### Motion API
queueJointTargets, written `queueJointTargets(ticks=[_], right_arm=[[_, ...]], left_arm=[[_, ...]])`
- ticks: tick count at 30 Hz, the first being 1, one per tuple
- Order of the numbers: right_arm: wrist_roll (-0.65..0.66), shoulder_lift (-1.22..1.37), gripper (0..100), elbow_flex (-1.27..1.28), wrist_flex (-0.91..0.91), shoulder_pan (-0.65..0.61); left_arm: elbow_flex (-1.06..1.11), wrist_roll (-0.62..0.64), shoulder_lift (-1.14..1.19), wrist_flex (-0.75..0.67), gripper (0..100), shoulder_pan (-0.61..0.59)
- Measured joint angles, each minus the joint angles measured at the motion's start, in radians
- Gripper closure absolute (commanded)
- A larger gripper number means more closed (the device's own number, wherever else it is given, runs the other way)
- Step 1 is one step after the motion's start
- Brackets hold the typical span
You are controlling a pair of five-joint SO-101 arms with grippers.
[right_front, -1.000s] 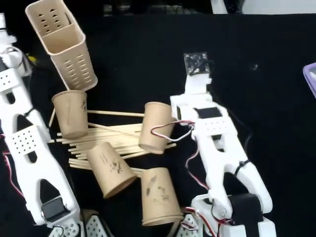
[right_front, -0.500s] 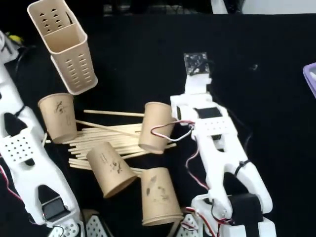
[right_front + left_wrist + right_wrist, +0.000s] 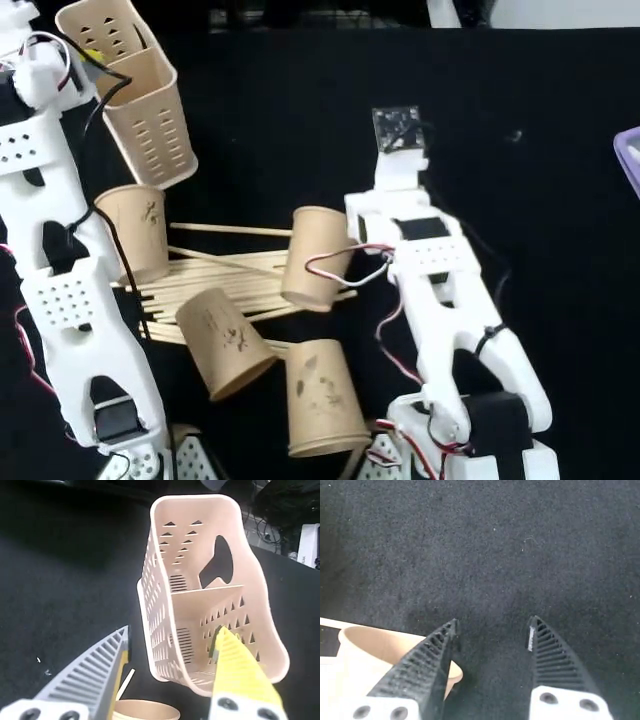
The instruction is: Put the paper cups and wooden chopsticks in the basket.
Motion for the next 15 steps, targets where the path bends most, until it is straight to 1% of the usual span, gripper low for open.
queueJointTargets(ticks=[6,7,9,12,14,15], right_arm=[[0.0,0.0,78.6,0.0,0.0,0.0],[0.0,0.0,78.6,0.0,0.0,0.0],[0.0,0.0,78.6,0.0,0.0,0.0],[0.0,0.0,78.6,0.0,0.0,0.0],[0.0,0.0,78.6,0.0,0.0,0.0],[0.0,0.0,78.6,0.0,0.0,0.0]], left_arm=[[0.0,0.0,0.114,0.0,73,-0.002],[0.0,0.0,0.13,0.0,74,-0.002],[0.0,0.002,0.157,0.0,81,-0.002],[0.0,0.002,0.169,0.0,98,0.003],[0.0,0.002,0.169,0.0,95,0.012],[0.0,0.002,0.169,0.0,96,0.02]])
